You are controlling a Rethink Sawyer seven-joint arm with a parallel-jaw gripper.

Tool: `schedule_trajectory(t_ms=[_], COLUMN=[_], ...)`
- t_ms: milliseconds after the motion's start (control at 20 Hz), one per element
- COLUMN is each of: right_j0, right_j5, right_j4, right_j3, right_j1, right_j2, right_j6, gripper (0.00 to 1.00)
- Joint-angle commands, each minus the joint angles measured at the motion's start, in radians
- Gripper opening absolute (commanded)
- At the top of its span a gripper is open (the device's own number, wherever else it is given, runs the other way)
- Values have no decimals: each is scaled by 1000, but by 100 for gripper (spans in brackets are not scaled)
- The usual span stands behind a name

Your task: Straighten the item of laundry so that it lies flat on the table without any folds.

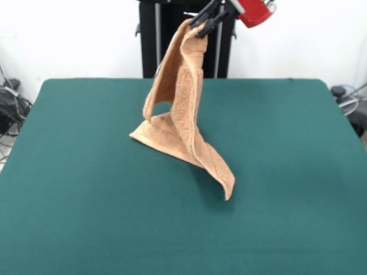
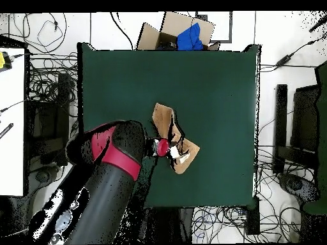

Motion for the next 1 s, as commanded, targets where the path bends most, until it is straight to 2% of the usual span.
schedule_trajectory(t_ms=[50, 600, 1000], right_j0=[15, 54, 64], right_j5=[2, 3, 21], right_j4=[71, 187, 259], right_j3=[63, 90, 91], right_j1=[44, 68, 75], right_j2=[23, 35, 27], right_j6=[323, 402, 393], gripper=[0, 0, 0])
